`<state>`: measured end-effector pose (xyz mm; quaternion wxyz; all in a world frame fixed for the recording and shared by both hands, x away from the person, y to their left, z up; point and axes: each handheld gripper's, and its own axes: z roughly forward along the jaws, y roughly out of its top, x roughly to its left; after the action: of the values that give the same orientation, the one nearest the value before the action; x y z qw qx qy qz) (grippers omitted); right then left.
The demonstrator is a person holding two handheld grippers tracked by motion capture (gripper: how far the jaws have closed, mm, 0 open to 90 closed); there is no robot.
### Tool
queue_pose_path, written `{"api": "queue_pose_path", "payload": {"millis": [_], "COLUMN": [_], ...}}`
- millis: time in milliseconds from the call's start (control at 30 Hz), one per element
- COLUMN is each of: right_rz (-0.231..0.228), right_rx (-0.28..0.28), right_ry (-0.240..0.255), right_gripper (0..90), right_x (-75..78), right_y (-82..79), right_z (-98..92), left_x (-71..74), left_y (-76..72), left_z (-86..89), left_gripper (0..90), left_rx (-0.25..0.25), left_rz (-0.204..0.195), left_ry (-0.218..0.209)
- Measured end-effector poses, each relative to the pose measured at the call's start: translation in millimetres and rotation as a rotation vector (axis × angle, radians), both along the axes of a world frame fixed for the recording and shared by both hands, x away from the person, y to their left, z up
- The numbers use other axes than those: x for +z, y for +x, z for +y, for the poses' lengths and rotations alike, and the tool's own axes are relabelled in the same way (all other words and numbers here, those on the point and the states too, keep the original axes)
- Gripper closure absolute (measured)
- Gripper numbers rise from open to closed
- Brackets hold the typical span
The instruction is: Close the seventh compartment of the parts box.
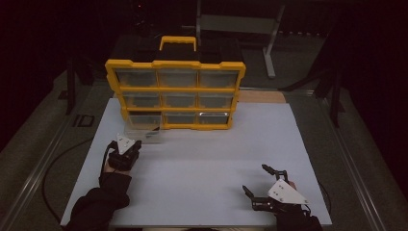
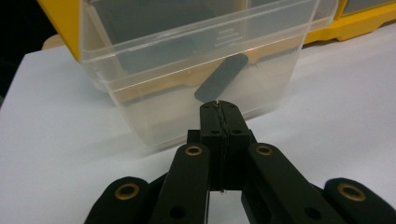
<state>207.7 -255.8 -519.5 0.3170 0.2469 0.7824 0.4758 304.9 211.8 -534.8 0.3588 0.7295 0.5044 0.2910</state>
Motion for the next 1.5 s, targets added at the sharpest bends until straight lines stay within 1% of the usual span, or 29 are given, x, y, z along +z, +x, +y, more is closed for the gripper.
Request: {"api": "queue_pose_path", "payload": {"millis": [200,467,800,1233,1500], "right_rz": [0.001,0.003,0.003,0.005,0.006], "right_rx": [0.000,-0.001,-0.001,-0.001,-0.002], "right_ry": [0.000,0.002,0.003,0.001,0.000], "right_gripper": [8.7,8.7,8.7,8.7,8.7], "right_x": [-0.1,0.0,0.0,-0.2,-0.3], "right_y": [0.2,0.1,0.0,0.0,0.1], "right_z": [0.2,0.1,0.0,0.0,0.1], "left_x": [-1.0,-3.5,-5.2,-3.6,-3.0], "left_y": [3.8,8.9,15.1,19.7,21.5], "left_z": [-2.4,-3.3,-6.7,-7.9,-8.2], "left_gripper": [89.9,90.0,89.9,90.0,89.9], "left_rx": [0.002,0.000,-0.002,-0.002,-0.007], "left_rz": [-0.010,0.005,0.009,0.007,0.015], "left_ry": [0.013,0.017,0.028,0.025,0.026]}}
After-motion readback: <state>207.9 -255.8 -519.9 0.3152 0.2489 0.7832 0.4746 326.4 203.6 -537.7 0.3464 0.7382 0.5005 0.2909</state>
